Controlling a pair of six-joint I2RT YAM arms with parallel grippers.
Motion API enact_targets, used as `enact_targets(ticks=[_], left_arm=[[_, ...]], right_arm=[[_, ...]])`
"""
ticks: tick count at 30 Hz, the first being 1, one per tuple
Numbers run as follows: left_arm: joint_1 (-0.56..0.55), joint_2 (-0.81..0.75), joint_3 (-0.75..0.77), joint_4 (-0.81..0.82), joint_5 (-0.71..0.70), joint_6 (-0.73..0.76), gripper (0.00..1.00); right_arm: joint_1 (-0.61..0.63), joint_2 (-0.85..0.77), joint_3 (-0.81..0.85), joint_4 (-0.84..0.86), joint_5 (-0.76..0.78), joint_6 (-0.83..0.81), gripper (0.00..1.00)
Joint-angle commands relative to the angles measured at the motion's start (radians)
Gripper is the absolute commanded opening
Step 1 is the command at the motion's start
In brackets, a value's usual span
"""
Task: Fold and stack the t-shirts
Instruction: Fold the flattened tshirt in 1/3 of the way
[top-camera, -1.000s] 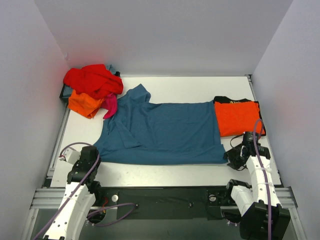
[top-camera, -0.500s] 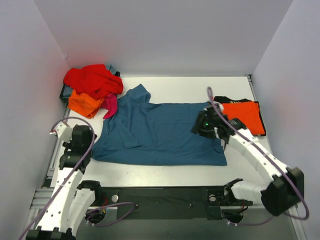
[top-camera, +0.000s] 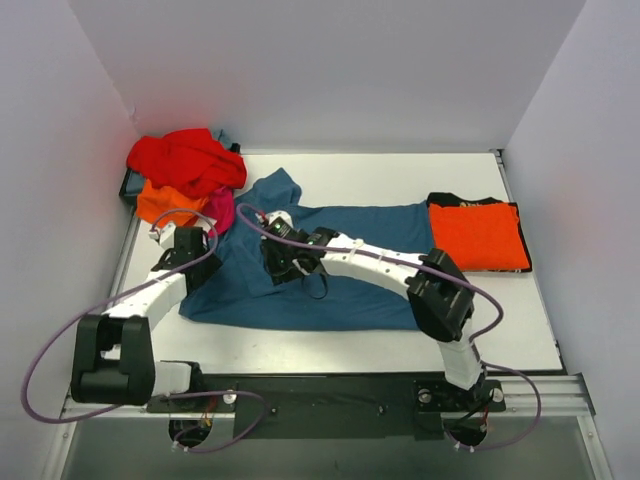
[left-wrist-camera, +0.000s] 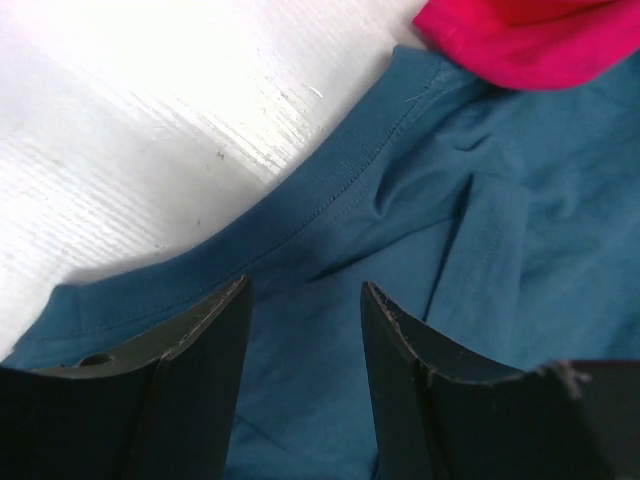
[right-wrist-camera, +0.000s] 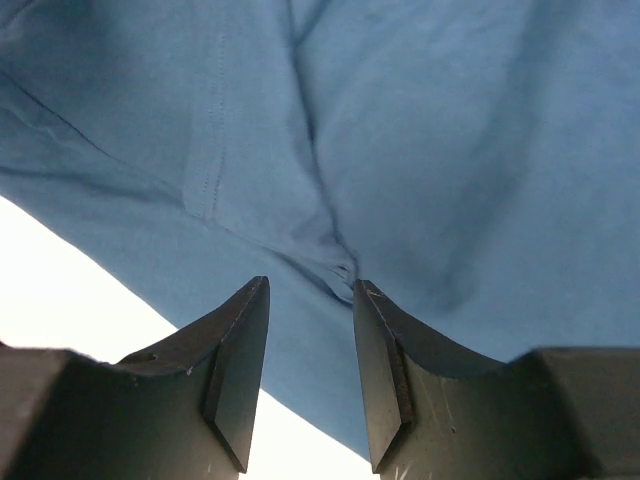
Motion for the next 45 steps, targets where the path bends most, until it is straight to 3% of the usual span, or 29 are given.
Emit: enact_targets(ticks=[1, 7, 14, 28, 32, 41, 45], left_arm=[[0.035, 0.126, 0.084, 0.126, 0.075, 0.024, 0.57], [0.157, 0.286, 0.144, 0.074, 0.171, 0.002, 0.57], [0.179, 0.395, 0.168, 0.042, 0.166, -0.010, 0.57], [0.178, 0.263, 0.095, 0.037, 0.132, -0.006, 0.57], [0.175, 0.220, 0.089, 0.016, 0.103, 0.000, 0.57], [0.147, 0.174, 0.101, -0.021, 0.048, 0.007, 0.57], [0.130, 0.155, 0.102, -0.032, 0.020, 0.010, 0.57]], right_arm=[[0.029, 0.070, 0.087, 0.007, 0.012, -0.062, 0.35], [0.065, 0.157, 0.138, 0.084, -0.011, -0.117, 0.36], [0.123, 0.234, 0.193, 0.091, 0.035, -0.237, 0.37], [0.134, 0.380, 0.370, 0.012, 0.170, -0.301, 0.37], [0.131, 0.368, 0.362, 0.010, 0.187, -0.298, 0.26], [0.096, 0.303, 0.327, 0.021, 0.127, -0.272, 0.14], [0.053, 0.276, 0.311, 0.021, 0.069, -0.231, 0.01]])
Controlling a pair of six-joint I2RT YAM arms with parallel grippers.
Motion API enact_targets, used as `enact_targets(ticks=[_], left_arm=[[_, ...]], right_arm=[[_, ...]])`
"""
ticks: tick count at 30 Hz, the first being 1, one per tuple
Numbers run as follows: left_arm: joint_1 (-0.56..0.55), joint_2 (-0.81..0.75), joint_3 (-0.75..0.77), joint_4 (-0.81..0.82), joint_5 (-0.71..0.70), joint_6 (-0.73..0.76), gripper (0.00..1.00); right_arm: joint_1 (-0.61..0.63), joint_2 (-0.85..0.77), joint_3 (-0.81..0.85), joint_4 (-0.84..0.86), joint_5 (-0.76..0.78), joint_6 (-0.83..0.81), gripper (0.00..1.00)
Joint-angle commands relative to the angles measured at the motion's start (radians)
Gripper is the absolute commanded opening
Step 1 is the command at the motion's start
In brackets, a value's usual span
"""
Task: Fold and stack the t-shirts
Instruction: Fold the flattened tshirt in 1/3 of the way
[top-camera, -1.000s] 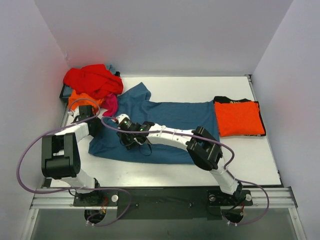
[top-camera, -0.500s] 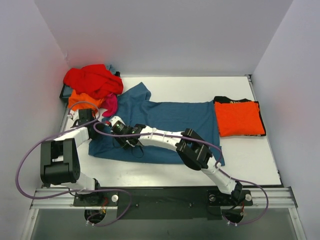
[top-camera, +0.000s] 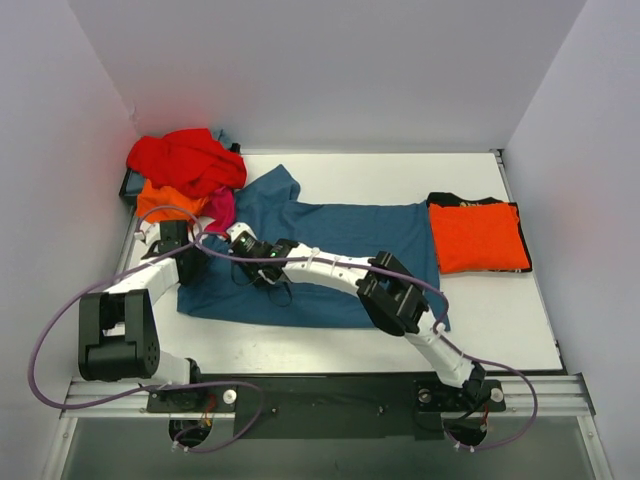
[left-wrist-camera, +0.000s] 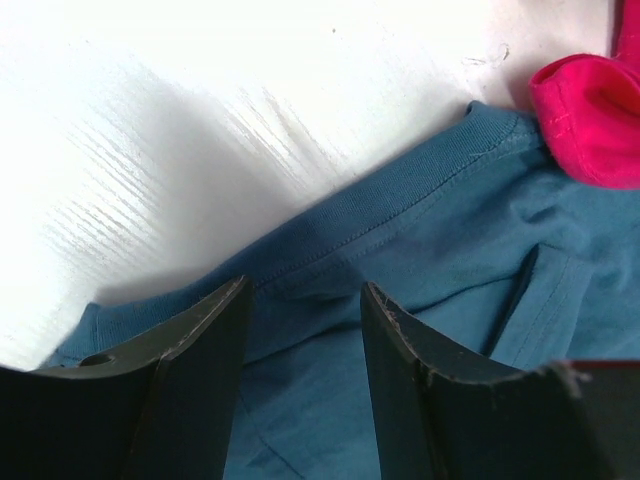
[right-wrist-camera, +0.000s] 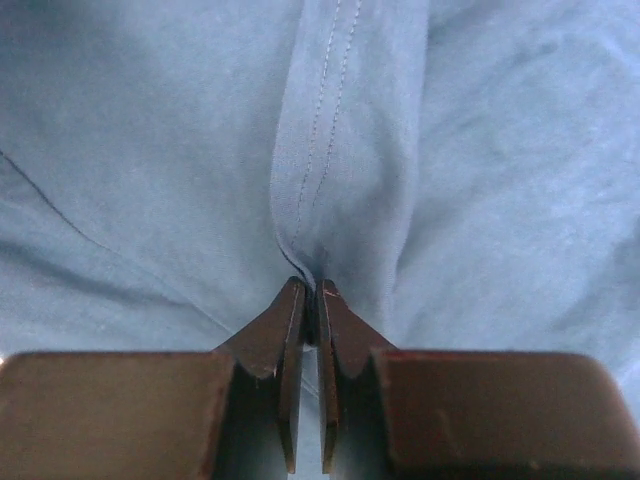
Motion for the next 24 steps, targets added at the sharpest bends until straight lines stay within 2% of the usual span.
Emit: enact_targets(ticks=[1, 8, 12, 17, 20, 21, 22, 24], left_arm=[[-0.020, -0.046, 0.004, -0.023, -0.055, 0.016, 0.57], [-0.037, -0.053, 0.013, -0.031, -0.076, 0.016, 0.57], [-0.041, -0.052, 0.016, -0.037, -0.084, 0.017, 0.57], [-0.049, -0.061, 0.022, -0.042, -0.098, 0.020, 0.57], [-0.053, -0.069, 0.028, -0.049, -0.108, 0.020, 0.57], [-0.054, -0.072, 0.032, -0.055, -0.111, 0.023, 0.58], [-0.057, -0.079, 0.036, -0.060, -0.114, 0.025, 0.58], [-0.061, -0.102, 0.044, -0.078, -0.136, 0.030, 0.60]], right_arm=[[-0.064, -0.111, -0.021, -0.023, -0.060, 0.046, 0.00], [-0.170, -0.143, -0.082, 0.003, -0.215, 0.106, 0.00], [-0.212, -0.143, -0.110, 0.003, -0.252, 0.132, 0.09], [-0.261, -0.162, -0.175, 0.026, -0.289, 0.172, 0.10], [-0.282, -0.178, -0.197, 0.032, -0.294, 0.183, 0.14], [-0.284, -0.183, -0.206, 0.032, -0.289, 0.184, 0.18], [-0.290, -0.195, -0.212, 0.035, -0.289, 0.184, 0.29], [-0.298, -0.220, -0.229, 0.039, -0.285, 0.184, 0.42]])
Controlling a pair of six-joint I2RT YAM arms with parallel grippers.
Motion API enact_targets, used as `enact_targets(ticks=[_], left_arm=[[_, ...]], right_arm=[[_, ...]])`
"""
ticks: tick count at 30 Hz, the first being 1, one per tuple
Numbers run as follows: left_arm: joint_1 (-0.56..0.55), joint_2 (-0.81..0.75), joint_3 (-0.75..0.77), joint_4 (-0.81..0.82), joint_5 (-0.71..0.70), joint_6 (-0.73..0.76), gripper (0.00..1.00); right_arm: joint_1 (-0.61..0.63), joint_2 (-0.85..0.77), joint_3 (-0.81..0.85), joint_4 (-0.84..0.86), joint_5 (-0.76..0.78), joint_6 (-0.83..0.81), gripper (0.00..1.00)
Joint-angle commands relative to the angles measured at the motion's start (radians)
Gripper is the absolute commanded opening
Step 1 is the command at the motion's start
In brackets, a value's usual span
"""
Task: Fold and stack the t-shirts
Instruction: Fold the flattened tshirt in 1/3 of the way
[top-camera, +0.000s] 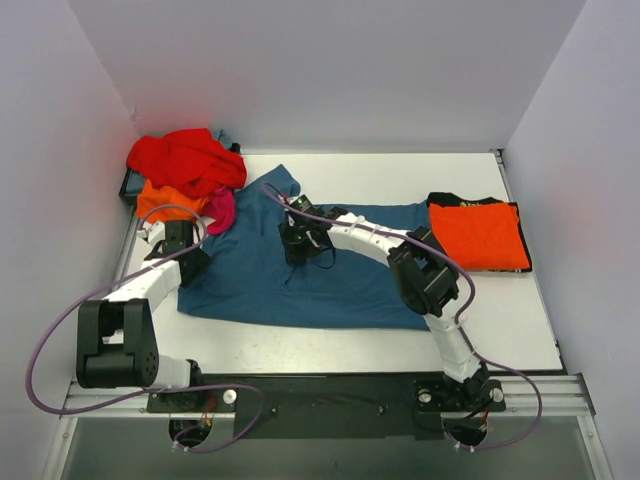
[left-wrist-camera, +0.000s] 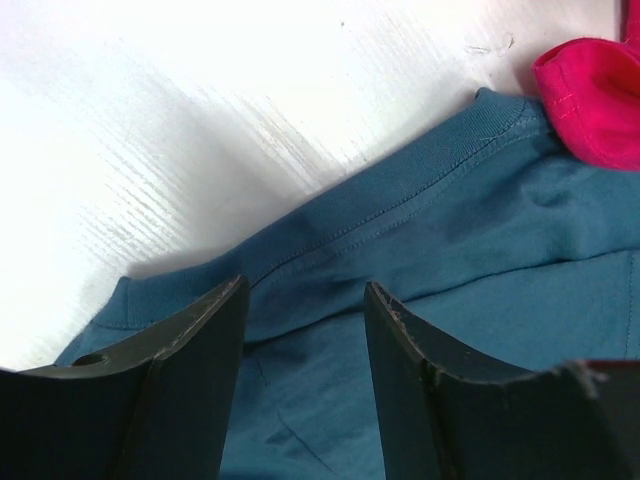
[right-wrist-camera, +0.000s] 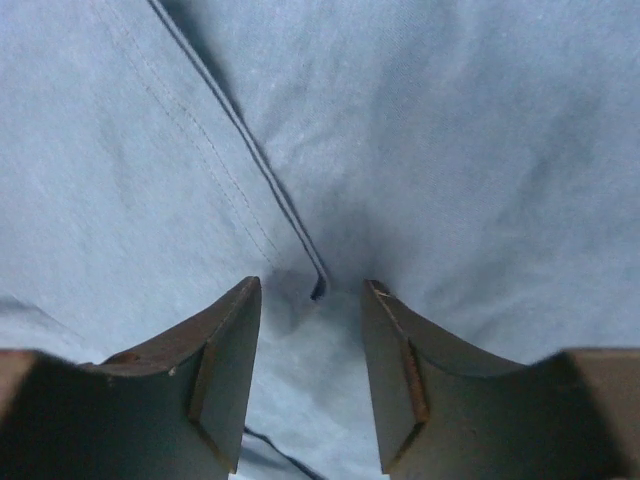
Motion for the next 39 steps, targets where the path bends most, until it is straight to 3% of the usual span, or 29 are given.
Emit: enact_targets(ticks=[1, 6, 10, 12, 14, 15, 17, 23, 27, 39], left_arm=[[-0.011, -0.072, 0.046, -0.041, -0.058, 0.019, 0.61], [-0.075, -0.193, 0.050, -0.073, -0.121, 0.029, 0.63], [-0.155, -0.236, 0.057, -0.095, -0.119, 0.042, 0.61], [-0.222, -0.236, 0.056, -0.069, -0.102, 0.042, 0.55], [-0.278, -0.218, 0.053, -0.027, -0.078, 0.042, 0.42], [-0.311, -0.200, 0.051, -0.012, -0.056, 0.042, 0.25], [-0.342, -0.155, 0.054, 0.016, -0.021, 0.037, 0.00], [-0.394, -0.048, 0.045, 0.002, 0.029, -0.015, 0.00], [-0.399, -0.009, 0.040, -0.099, 0.050, -0.072, 0.00], [-0.385, -0.106, -0.134, -0.219, 0.017, -0.211, 0.00]], right_arm=[[-0.020, -0.113, -0.038, -0.001, -0.012, 0.013, 0.46], [-0.029, -0.231, -0.131, 0.001, 0.007, 0.006, 0.44], [-0.029, -0.371, -0.301, 0.010, 0.075, 0.017, 0.30], [-0.032, -0.470, -0.421, 0.027, 0.112, 0.032, 0.20], [-0.031, -0.550, -0.519, 0.026, 0.143, 0.054, 0.08], [-0.032, -0.596, -0.544, 0.016, 0.155, 0.062, 0.00], [-0.038, -0.645, -0.639, -0.045, 0.229, 0.095, 0.00], [-0.067, -0.769, -0.811, -0.132, 0.284, 0.220, 0.00], [-0.084, -0.774, -0.856, -0.185, 0.332, 0.286, 0.00], [-0.103, -0.796, -1.009, -0.243, 0.333, 0.474, 0.00]])
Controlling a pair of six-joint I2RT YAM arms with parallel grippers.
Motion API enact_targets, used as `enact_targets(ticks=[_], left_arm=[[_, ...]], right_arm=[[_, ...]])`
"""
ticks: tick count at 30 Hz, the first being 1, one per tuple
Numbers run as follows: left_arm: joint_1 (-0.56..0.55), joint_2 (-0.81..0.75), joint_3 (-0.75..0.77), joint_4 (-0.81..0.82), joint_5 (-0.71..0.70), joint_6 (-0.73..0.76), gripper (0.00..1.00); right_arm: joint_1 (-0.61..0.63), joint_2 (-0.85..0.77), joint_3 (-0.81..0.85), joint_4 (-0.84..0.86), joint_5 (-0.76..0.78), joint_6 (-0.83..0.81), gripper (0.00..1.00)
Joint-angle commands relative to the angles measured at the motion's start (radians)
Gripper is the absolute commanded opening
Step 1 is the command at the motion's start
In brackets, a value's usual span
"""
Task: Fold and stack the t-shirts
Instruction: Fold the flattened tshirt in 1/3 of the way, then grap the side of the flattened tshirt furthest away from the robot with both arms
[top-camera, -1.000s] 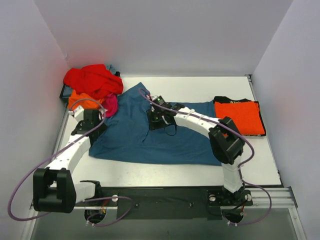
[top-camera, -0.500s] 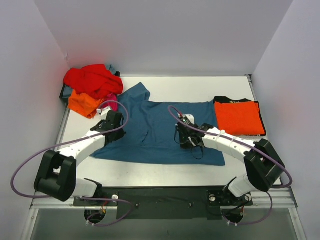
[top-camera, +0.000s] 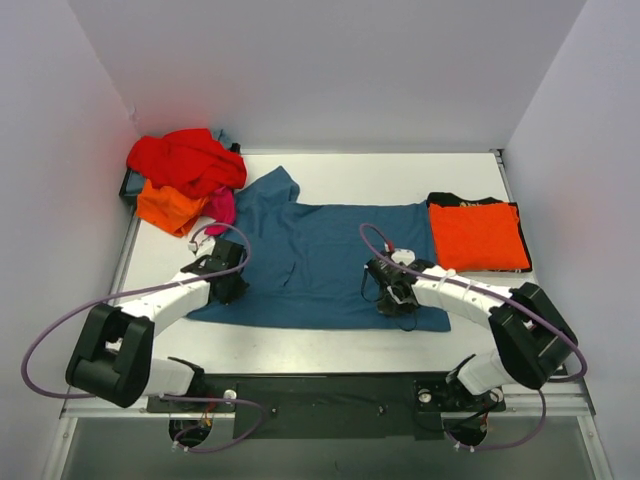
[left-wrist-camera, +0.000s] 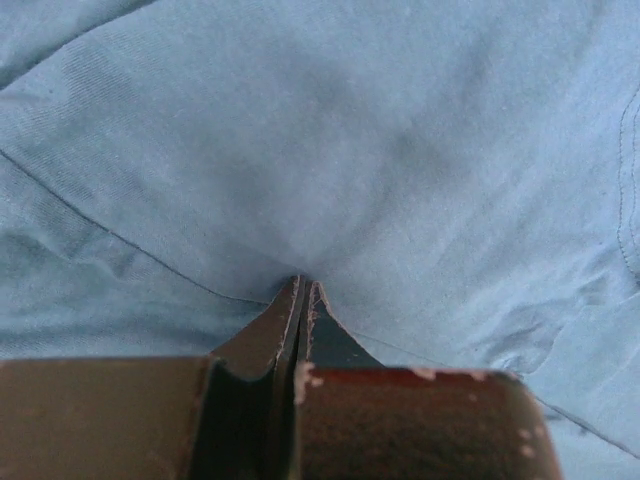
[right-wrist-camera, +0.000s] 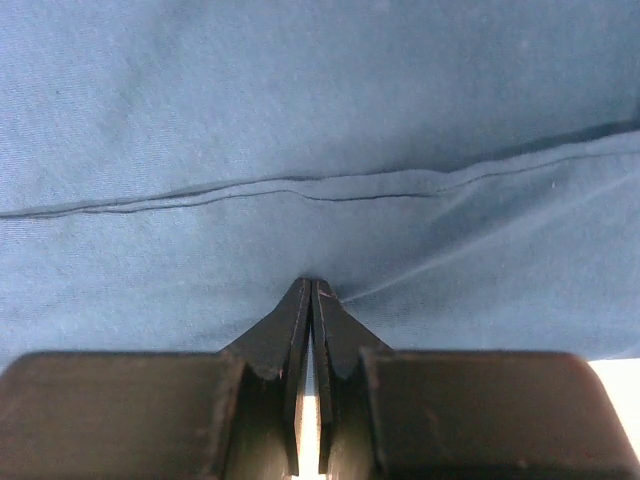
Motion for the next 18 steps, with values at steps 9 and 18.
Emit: enact_targets(ticks=[9, 18], left_arm=[[-0.003, -0.212, -0.028, -0.046, -0.058, 0.039, 0.03], [-0.092, -0.106, 0.206, 0.027, -0.049, 0.205, 0.24]], right_arm=[[-0.129, -0.210, -0.018, -0.140, 0.017, -0.033, 0.09], [-0.432, -0.276, 0.007, -0.184, -0.015, -0.110, 0.34]])
